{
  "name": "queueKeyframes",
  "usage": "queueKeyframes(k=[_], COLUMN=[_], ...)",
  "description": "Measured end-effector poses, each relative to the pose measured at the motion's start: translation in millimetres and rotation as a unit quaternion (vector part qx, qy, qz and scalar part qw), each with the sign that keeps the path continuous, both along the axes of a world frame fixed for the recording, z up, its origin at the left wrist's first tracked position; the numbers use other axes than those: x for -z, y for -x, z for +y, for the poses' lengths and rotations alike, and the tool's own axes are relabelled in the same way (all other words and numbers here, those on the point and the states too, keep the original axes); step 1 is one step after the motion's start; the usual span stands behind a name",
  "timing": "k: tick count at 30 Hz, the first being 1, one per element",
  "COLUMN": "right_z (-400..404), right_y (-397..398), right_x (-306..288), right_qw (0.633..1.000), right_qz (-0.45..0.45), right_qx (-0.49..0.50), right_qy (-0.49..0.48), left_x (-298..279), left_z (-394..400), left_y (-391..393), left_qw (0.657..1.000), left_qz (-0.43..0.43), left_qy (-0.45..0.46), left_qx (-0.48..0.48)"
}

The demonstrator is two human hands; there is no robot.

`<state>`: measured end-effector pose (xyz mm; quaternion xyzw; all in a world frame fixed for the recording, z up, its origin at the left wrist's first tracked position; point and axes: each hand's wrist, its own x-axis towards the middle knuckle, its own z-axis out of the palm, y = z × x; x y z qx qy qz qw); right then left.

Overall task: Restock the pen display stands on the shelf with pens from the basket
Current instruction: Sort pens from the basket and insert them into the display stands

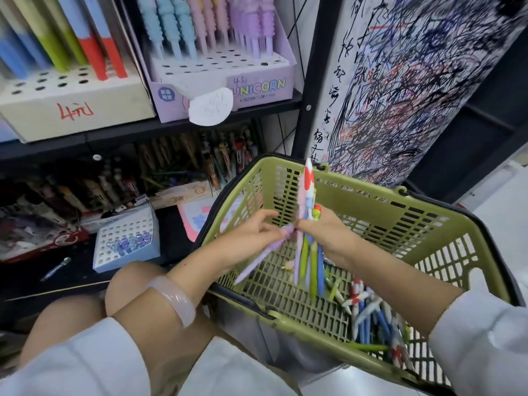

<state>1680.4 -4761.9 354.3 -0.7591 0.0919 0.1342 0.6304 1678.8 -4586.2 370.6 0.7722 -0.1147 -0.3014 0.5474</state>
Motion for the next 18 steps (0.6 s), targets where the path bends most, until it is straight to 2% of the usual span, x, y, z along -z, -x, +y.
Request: queueKeyframes(k=[4, 7, 12, 15, 18], right_z=[23.7, 34.3, 47.0, 60.0, 75.1], right_y=[-8.9, -15.2, -20.2, -23.3, -27.2], right_x=[-29.3, -41.8, -59.7, -72.8, -87.6], right_qw=[0.997, 0.992, 0.987, 0.988, 0.987], right_qz=[-0.056, -0.055, -0.047, -0.084, -0.133], right_qx=[0.029, 0.059, 0.037, 0.038, 0.031], right_qy=[-0.044, -0.095, -0.151, -0.122, -0.080], left_x=[-9.6, -19.0, -32.1, -43.4, -55.1], left_z=[-16.9, -20.0, -9.9, -0.6, 12.2], left_y=[3.5, 3.2, 1.0, -1.2, -3.9], left_qw=[0.998, 0.996, 0.974, 0.945, 0.934], left_qz=[0.034, -0.001, 0.031, 0.065, 0.056], left_qy=[0.054, 0.076, 0.206, 0.302, 0.331], left_qx=[0.000, -0.045, -0.092, -0.105, -0.120])
